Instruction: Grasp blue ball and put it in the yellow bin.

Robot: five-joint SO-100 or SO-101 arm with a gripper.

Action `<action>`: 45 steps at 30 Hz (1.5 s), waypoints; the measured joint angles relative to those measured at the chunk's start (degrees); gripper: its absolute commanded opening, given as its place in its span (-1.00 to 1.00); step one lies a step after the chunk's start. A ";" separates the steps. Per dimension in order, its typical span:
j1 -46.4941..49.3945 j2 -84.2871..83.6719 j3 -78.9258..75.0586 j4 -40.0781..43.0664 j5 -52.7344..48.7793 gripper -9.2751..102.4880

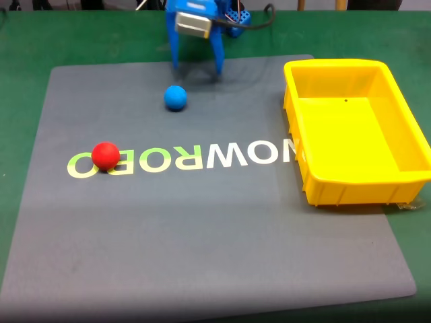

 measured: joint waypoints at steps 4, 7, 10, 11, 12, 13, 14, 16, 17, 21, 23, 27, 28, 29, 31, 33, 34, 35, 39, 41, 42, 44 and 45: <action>0.70 -15.38 -6.42 -8.17 1.05 -0.21; 0.70 -24.70 -9.40 -13.54 1.41 -0.21; 0.70 -31.73 -11.16 -18.28 1.41 -0.21; 0.70 -33.93 -11.69 -19.78 1.41 -0.21; 0.79 -35.86 -12.30 -21.01 1.41 -0.21; 0.79 -37.71 -12.92 -22.15 1.41 -0.21; 0.88 -39.73 -13.45 -23.38 1.41 -0.21; 0.97 -43.42 -14.77 -25.58 1.41 -0.21; 0.97 -45.26 -15.56 -26.63 1.41 -0.21; 0.97 -51.77 -18.02 -29.53 1.41 -0.21; 0.97 -54.67 -19.42 -30.59 1.49 -0.21; 0.97 -59.68 -22.59 -31.11 1.76 -0.24; 0.97 -60.64 -23.12 -31.55 1.76 -0.26; 0.97 -61.52 -23.55 -31.82 1.76 -0.28; 0.97 -63.11 -24.35 -32.34 1.76 -0.34; 0.97 -64.25 -24.87 -32.43 1.76 -0.53; 0.97 -64.51 -24.96 -32.43 1.76 -0.65; 0.88 -64.86 -24.96 -32.43 1.76 -0.77; 0.26 -65.21 -25.05 -32.52 2.90 -0.83; 0.18 -65.21 -25.05 -32.52 3.25 -0.83; 0.00 -65.30 -25.05 -32.52 3.43 -0.83; -0.44 -65.30 -25.05 -32.52 3.60 -0.83; -0.62 -65.30 -25.05 -32.52 3.60 -0.83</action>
